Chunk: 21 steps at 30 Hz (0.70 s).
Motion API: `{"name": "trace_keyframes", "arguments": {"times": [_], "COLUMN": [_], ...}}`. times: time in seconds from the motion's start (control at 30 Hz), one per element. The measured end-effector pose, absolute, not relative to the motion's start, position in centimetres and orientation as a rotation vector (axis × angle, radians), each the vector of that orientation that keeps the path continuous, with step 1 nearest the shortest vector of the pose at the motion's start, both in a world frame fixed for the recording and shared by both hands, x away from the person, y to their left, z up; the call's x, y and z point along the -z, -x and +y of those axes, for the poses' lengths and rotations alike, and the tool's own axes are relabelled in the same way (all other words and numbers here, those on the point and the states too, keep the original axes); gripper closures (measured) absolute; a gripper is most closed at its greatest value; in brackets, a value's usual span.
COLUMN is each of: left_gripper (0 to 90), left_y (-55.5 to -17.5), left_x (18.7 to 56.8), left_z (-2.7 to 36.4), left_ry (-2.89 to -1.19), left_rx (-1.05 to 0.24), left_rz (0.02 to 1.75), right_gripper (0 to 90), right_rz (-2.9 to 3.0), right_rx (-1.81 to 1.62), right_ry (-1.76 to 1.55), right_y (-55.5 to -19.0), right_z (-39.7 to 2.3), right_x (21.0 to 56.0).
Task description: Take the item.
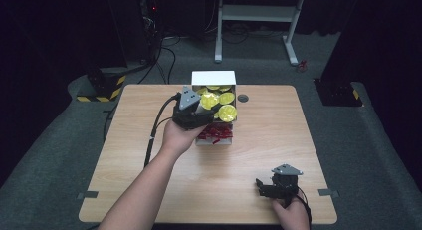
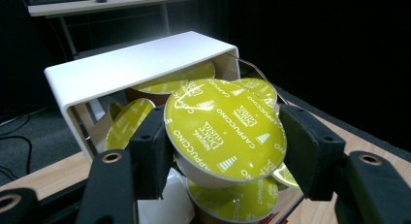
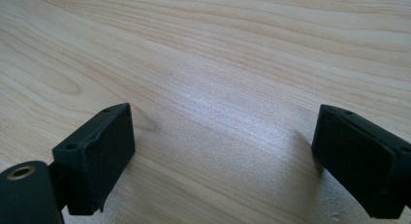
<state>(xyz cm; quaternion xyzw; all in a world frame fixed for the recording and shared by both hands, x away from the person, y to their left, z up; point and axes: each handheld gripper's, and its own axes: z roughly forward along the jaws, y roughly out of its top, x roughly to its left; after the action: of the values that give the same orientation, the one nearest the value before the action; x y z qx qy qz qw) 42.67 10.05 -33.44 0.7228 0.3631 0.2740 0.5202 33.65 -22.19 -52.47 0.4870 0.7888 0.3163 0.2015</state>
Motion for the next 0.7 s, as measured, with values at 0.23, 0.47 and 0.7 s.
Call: {"name": "trace_keyframes", "arguments": {"times": [0.23,0.47,0.7], "left_gripper": [40.5,40.6,40.6], "left_y": [-42.3,-41.9,-41.3], "left_x": [33.1,32.7,32.5], "left_z": [11.1,12.0,13.2], "left_ry": [-1.699,-1.686,-1.675], "left_rx": [-0.649,-0.645,-0.64], "left_rz": [0.878,0.879,0.886], "right_gripper": [8.1,8.1,8.1], "right_rz": [2.202,2.202,2.202], "right_rx": [-0.884,-0.884,-0.884], "right_ry": [-1.361,-1.36,-1.36], "right_y": [-33.7,-33.7,-33.7], "right_z": [-22.2,-22.2,-22.2], "right_x": [52.5,52.5,52.5]}}
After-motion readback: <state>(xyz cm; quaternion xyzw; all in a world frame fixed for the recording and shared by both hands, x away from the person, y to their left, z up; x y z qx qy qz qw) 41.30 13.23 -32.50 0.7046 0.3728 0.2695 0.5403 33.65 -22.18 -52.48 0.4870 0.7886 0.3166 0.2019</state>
